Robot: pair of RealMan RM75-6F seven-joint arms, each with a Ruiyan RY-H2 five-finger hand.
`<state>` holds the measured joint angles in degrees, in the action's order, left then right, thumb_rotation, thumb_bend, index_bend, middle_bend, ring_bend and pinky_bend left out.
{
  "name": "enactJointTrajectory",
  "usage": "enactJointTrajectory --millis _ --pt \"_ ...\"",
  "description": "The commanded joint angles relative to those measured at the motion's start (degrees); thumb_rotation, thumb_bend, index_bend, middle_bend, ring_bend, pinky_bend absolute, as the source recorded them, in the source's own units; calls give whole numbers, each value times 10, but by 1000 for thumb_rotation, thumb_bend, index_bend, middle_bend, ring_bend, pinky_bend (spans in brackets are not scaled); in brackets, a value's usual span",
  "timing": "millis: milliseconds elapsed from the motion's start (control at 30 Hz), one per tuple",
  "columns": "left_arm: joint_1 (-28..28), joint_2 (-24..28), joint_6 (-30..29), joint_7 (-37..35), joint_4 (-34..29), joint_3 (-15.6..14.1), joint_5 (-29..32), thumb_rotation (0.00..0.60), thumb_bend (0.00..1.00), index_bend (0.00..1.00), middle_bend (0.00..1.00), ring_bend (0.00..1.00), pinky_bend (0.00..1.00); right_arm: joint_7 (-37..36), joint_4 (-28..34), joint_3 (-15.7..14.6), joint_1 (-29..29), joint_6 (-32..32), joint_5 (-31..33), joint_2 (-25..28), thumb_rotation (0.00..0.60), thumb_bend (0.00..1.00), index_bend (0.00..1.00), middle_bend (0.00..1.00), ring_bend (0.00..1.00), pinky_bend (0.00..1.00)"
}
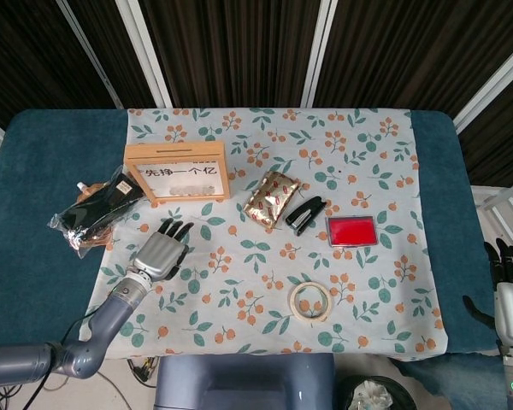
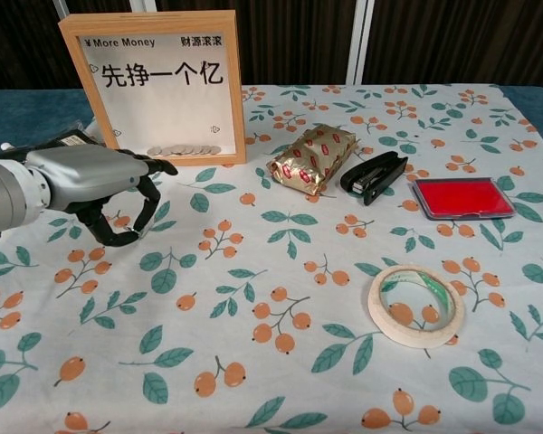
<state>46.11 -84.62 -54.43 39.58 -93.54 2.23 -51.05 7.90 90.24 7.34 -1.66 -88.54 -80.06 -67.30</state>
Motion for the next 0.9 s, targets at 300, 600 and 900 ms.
enactJointTrajectory --millis 300,600,900 --pt "34 173 -14 22 -202 48 36 600 571 644 1 0 0 12 -4 -4 -1 4 -3 -6 600 300 0 0 0 0" --pt "69 290 18 -33 -285 113 128 600 571 647 2 0 0 17 -5 -4 -1 1 -3 -9 600 299 0 0 0 0" --pt "131 406 126 -128 -269 177 275 600 614 653 5 0 0 18 -5 -2 0 -2 0 -8 600 300 0 0 0 0"
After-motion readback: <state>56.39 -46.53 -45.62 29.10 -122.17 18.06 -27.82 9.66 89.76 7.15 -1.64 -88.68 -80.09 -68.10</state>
